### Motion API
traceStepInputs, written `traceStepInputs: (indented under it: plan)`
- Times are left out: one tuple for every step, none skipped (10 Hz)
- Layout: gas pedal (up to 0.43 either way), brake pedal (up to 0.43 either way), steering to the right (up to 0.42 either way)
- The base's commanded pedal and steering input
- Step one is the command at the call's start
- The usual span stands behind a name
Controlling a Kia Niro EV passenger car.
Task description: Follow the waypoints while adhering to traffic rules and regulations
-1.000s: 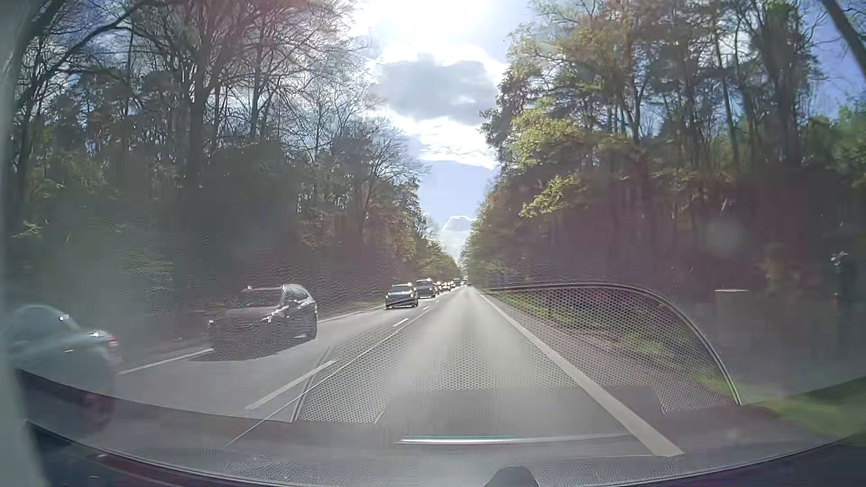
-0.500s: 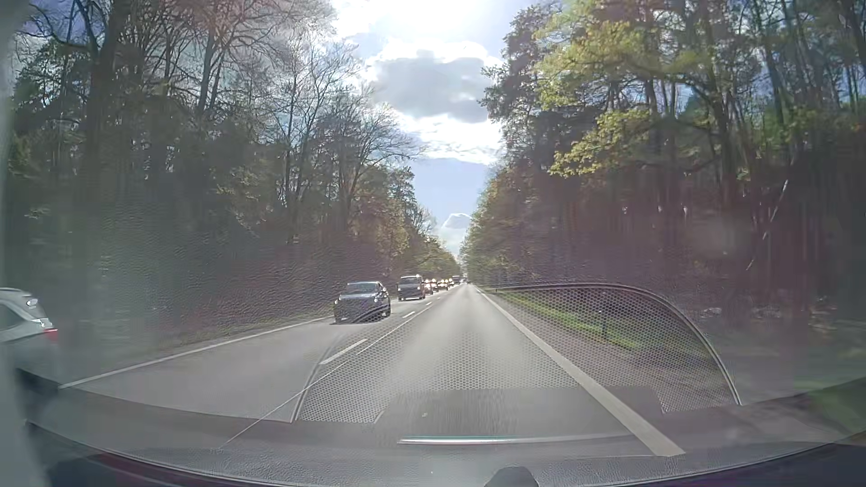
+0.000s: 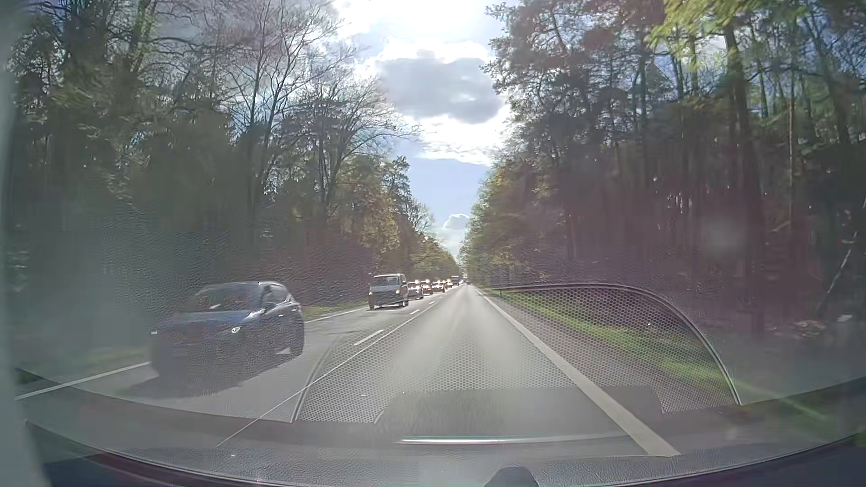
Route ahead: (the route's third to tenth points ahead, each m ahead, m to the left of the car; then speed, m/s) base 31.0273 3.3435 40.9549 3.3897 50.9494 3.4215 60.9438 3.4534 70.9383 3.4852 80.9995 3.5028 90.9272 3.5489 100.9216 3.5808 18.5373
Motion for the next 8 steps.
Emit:
traceStepInputs:
  plan:
    - [0.079, 0.000, -0.002]
    - [0.079, 0.000, -0.002]
    - [0.079, 0.000, -0.002]
    - [0.087, 0.000, -0.002]
    - [0.087, 0.000, -0.002]
    - [0.087, 0.000, -0.002]
    - [0.087, 0.000, -0.003]
    - [0.098, 0.000, -0.002]
